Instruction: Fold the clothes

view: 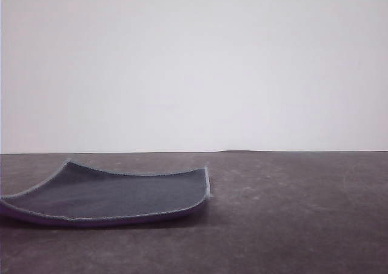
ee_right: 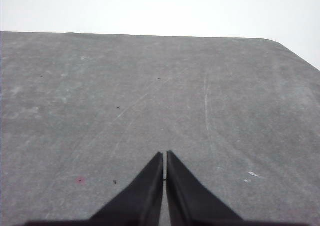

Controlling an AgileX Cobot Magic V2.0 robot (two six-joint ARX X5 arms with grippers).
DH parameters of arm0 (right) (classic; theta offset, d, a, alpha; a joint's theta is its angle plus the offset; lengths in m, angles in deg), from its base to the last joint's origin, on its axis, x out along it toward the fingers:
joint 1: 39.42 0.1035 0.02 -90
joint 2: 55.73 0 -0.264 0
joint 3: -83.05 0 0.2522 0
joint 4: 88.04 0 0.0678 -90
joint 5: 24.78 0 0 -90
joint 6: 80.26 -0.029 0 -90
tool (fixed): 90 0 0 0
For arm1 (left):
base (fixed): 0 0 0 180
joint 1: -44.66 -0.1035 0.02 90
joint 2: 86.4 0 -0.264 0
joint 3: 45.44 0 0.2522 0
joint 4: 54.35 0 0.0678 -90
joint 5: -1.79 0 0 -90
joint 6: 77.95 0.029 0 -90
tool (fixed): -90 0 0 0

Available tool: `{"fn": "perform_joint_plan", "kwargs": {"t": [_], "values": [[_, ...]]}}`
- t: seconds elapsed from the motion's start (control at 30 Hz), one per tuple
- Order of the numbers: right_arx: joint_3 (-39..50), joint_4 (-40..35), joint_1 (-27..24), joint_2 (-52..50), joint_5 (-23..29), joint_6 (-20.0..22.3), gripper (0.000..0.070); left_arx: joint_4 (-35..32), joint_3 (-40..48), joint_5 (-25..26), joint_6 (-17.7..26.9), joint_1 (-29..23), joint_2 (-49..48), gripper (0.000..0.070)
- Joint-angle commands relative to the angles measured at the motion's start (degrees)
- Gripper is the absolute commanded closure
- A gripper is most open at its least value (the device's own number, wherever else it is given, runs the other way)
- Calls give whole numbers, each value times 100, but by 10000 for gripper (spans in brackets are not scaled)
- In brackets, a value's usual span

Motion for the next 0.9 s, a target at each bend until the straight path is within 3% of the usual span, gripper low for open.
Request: {"fn": "perform_joint_plan", "kwargs": {"t": [0.0, 0.87], "values": [[22, -31, -11, -4, 20, -59, 694, 61, 107, -15, 61, -4, -2, 700], [22, -24, -7, -4, 0, -170, 694, -47, 107, -15, 60, -6, -2, 700]]}}
